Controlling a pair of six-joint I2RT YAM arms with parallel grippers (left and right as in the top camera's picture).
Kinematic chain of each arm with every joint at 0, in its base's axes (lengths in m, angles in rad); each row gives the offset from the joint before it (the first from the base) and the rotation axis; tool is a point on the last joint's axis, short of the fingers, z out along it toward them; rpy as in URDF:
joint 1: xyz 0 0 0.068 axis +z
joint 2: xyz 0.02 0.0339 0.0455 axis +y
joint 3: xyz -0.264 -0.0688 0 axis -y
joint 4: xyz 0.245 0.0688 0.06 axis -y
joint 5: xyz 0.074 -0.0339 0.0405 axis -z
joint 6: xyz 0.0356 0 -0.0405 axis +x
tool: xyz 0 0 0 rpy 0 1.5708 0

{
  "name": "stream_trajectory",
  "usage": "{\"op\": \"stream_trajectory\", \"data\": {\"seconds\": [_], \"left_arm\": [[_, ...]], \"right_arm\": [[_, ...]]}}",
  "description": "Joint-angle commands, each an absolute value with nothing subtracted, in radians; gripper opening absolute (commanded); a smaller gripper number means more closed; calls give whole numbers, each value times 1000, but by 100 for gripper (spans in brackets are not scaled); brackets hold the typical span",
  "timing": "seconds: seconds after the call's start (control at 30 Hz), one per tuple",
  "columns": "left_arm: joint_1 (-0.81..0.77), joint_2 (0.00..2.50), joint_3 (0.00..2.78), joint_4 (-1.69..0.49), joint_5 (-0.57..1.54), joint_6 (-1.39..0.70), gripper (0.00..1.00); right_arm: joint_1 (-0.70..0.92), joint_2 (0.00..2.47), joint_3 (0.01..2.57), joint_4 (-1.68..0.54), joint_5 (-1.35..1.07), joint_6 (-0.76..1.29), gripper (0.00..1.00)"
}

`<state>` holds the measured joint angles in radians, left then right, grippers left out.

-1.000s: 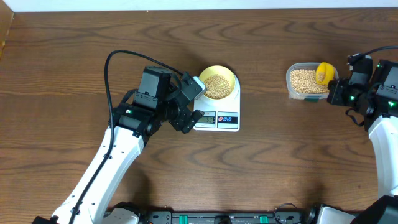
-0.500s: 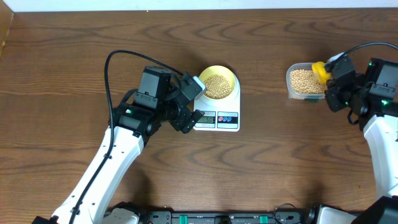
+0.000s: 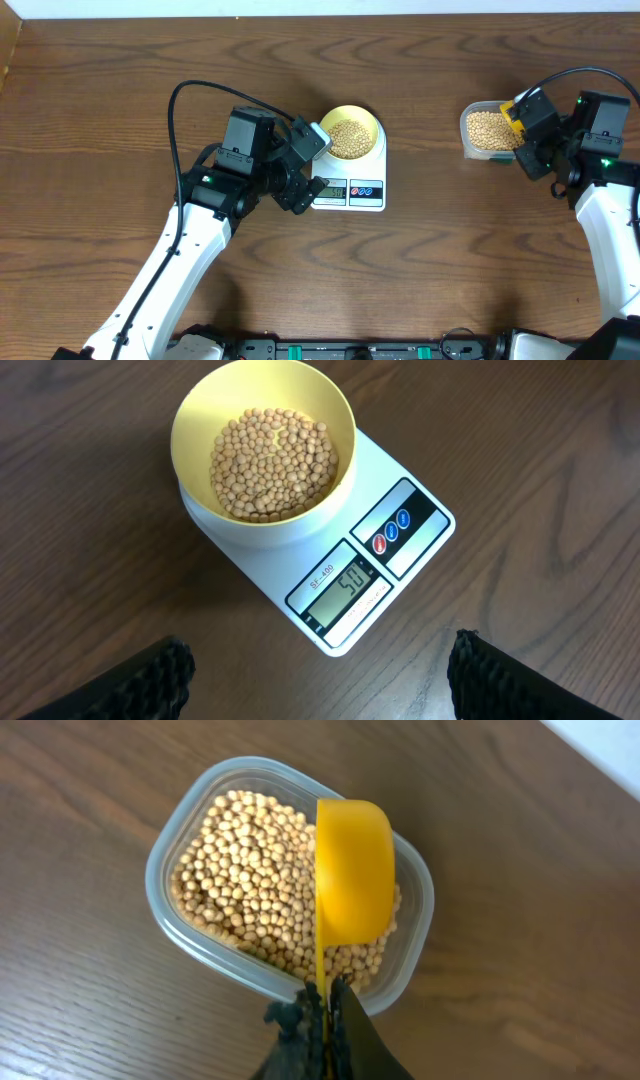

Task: Scoop item into bowl and weigh 50g on scale
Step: 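Open the right gripper and release the yellow scoop into the tub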

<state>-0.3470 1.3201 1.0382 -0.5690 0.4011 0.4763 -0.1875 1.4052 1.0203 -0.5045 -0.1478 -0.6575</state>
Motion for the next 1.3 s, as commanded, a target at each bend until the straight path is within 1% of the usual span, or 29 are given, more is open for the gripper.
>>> {"op": "stream_trajectory", "data": {"seconds": [0.0, 0.03, 0.07, 0.13, 0.17, 0.23, 0.3, 0.47, 0.67, 0.83, 0.87, 0.93, 0.97, 1.0, 1.03, 1.13, 1.17, 1.2, 1.23, 1.27], "left_arm": [[-342, 1313, 1031, -568, 400, 490, 84], [-342, 1313, 1031, -568, 400, 490, 84], [-342, 1313, 1031, -568, 400, 490, 84], [-342, 1313, 1031, -568, 400, 490, 84], [-342, 1313, 1031, -568, 400, 490, 84], [-342, 1313, 1031, -568, 400, 490, 84], [-342, 1313, 1031, -568, 400, 490, 84], [-342, 1313, 1031, -568, 400, 490, 84], [-342, 1313, 1031, -568, 400, 490, 84], [-342, 1313, 1031, -568, 400, 490, 84], [-342, 1313, 1031, -568, 400, 490, 84], [-342, 1313, 1031, -568, 400, 489, 84], [-342, 1313, 1031, -568, 400, 490, 84], [-342, 1313, 1031, -568, 400, 490, 84], [-342, 1313, 1031, -568, 400, 490, 84], [-342, 1313, 1031, -568, 400, 490, 84], [-342, 1313, 1031, -568, 400, 490, 84], [-342, 1313, 1031, -568, 400, 490, 84], [-342, 1313, 1031, -568, 400, 490, 84], [-342, 1313, 1031, -568, 400, 490, 84]], "right_arm": [[-184, 1386, 1034, -510, -134, -310, 1], [-184, 1386, 1034, -514, -134, -216, 1], [-184, 1386, 1034, -517, -142, -56, 1], [-184, 1386, 1034, -516, -161, 90, 1], [-184, 1387, 1034, -511, -167, 198, 1], [-184, 1387, 1034, -509, -167, 293, 1], [-184, 1388, 1033, -509, -166, 329, 1], [-184, 1427, 1032, -508, -117, 345, 1], [-184, 1504, 1032, -508, -185, 484, 1], [-184, 1512, 1032, -508, -194, 501, 1], [-184, 1512, 1032, -509, -194, 500, 3], [-185, 1512, 1032, -510, -193, 500, 20], [-185, 1512, 1032, -510, -194, 500, 34], [-186, 1512, 1032, -510, -193, 500, 46], [-187, 1512, 1032, -511, -193, 500, 56], [-191, 1512, 1032, -512, -194, 500, 73], [-191, 1510, 1032, -512, -194, 494, 81], [-191, 1509, 1032, -513, -194, 474, 93], [-191, 1504, 1032, -514, -194, 442, 99], [-192, 1501, 1032, -517, -193, 425, 99]]}}
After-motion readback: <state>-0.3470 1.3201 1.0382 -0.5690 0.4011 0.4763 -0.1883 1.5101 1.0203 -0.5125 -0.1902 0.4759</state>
